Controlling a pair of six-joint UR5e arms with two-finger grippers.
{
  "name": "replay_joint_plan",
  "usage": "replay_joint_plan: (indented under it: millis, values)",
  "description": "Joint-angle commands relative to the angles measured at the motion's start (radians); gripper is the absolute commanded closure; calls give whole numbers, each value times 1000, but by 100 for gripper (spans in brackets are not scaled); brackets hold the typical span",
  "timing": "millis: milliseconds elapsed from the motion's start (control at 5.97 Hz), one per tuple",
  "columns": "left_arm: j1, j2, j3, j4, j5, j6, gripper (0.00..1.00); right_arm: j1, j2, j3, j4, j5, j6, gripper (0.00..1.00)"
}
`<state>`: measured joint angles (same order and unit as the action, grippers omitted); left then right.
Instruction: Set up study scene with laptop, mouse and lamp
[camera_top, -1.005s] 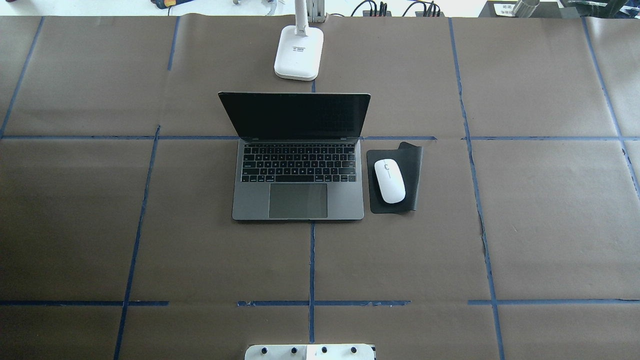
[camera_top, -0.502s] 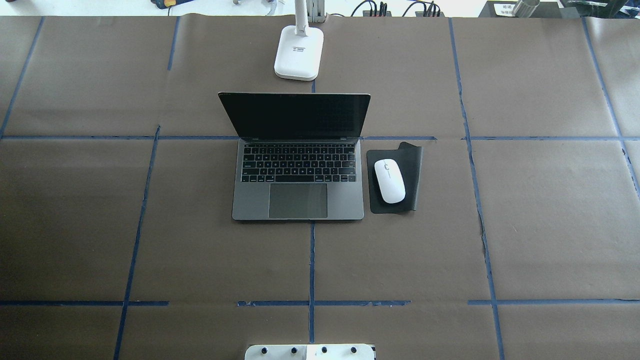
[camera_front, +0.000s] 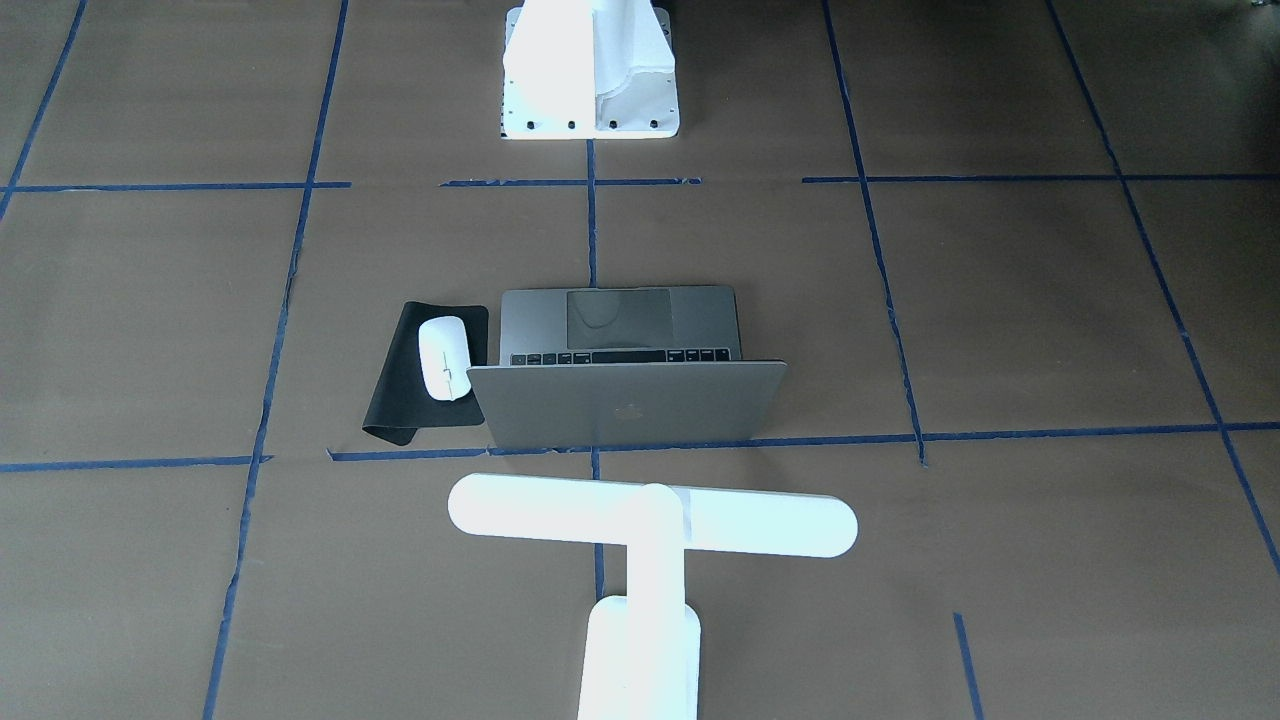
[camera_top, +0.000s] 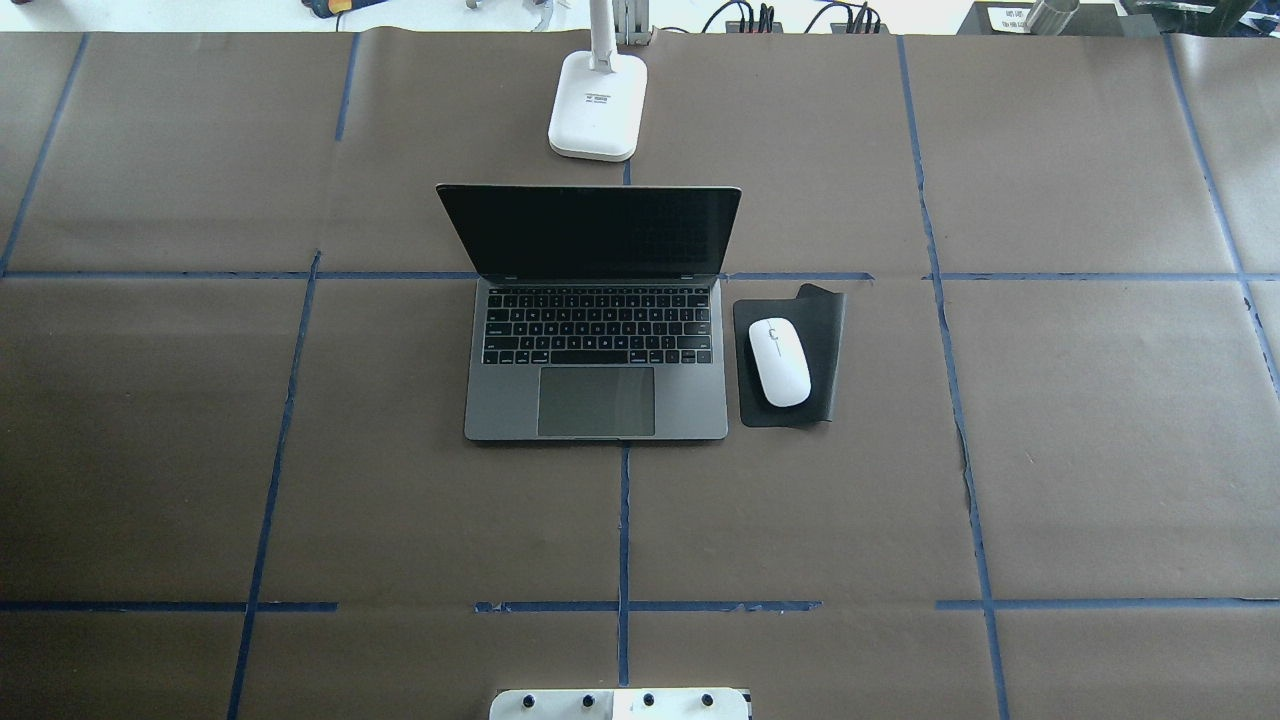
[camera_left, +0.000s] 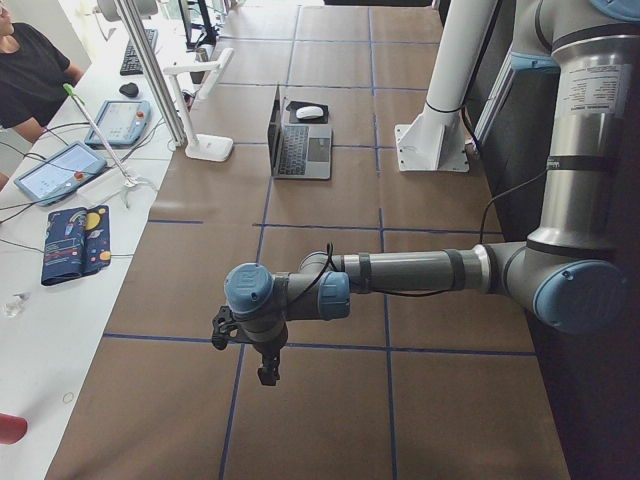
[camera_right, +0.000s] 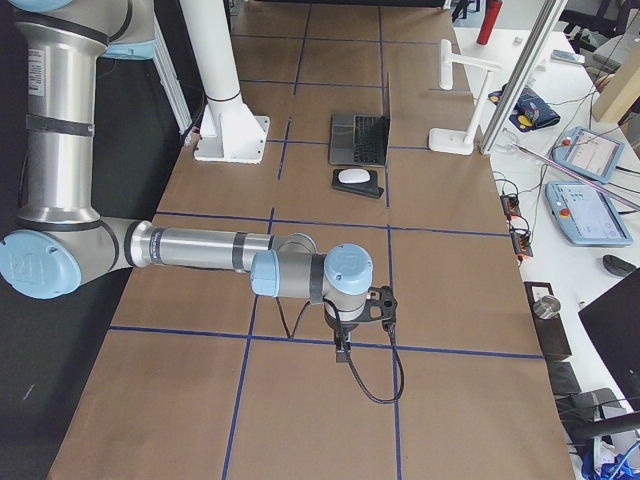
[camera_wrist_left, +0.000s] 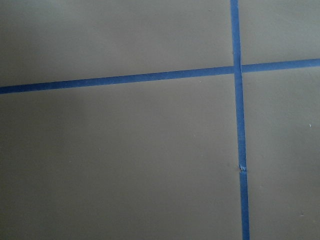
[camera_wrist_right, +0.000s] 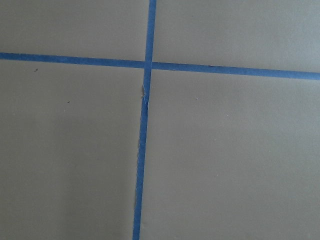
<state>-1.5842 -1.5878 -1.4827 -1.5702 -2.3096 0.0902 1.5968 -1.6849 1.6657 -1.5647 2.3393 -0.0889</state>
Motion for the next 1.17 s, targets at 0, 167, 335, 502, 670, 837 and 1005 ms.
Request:
replay_joint_plan:
  millis: [0,167,335,502,670,837,1005]
  values:
    - [1,-1,-1,-1,-2,-17,0,0,4,0,0,0,0,0]
    - [1,-1,-7,-1,-4,-13,0,0,5,0,0,0,0,0]
    - [0,3,1,-48,-26,-6,0,0,7,2,0,0,0,0]
    - [0,43,1,-121,-77,-7,0,0,10,2,0,0,0,0]
    - [0,46,2,-139,-97,-13,0,0,10,2,0,0,0,0]
    - [0,45,2,-139,-96,-16,0,0,10,2,0,0,0,0]
    - [1,38,-1,-136,-97,-15,0,0,10,2,0,0,0,0]
